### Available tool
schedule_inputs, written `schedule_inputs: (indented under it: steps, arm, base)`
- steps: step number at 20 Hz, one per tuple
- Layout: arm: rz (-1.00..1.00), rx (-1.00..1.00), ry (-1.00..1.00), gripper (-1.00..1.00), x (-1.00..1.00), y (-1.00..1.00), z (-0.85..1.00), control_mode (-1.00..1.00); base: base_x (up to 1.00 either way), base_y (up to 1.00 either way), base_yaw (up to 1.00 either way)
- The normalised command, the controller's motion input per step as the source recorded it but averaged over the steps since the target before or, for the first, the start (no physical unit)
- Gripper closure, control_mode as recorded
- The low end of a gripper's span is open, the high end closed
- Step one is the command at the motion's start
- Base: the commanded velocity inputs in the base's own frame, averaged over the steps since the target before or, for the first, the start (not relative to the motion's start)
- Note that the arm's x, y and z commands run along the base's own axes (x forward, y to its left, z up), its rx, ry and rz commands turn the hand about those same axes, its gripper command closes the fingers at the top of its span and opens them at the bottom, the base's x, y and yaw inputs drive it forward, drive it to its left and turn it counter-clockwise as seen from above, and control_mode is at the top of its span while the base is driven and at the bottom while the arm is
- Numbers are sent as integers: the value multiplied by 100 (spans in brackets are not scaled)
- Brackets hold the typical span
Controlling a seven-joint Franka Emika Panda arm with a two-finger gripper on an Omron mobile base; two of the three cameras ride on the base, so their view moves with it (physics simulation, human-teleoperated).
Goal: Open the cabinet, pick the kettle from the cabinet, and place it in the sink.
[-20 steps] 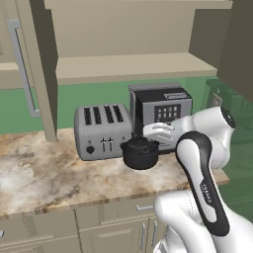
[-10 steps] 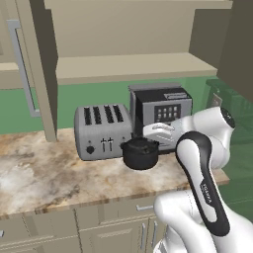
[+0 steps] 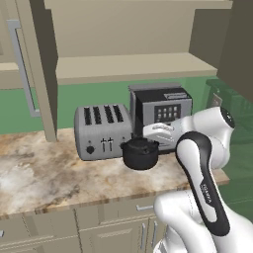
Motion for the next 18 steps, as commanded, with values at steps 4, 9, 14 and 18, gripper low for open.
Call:
schedule_inputs:
  steps: [4,9,14,18]
  arm:
    - [0,0,0,100,0,0,0,100]
    - [0,0,0,100,0,0,0,100]
    - [0,0,0,100,0,0,0,100]
    - [0,0,0,100,0,0,0,100]
  base:
    - [0,0,0]
    - [-10,0,2]
    - [-57,0,3]
    - [-65,0,0]
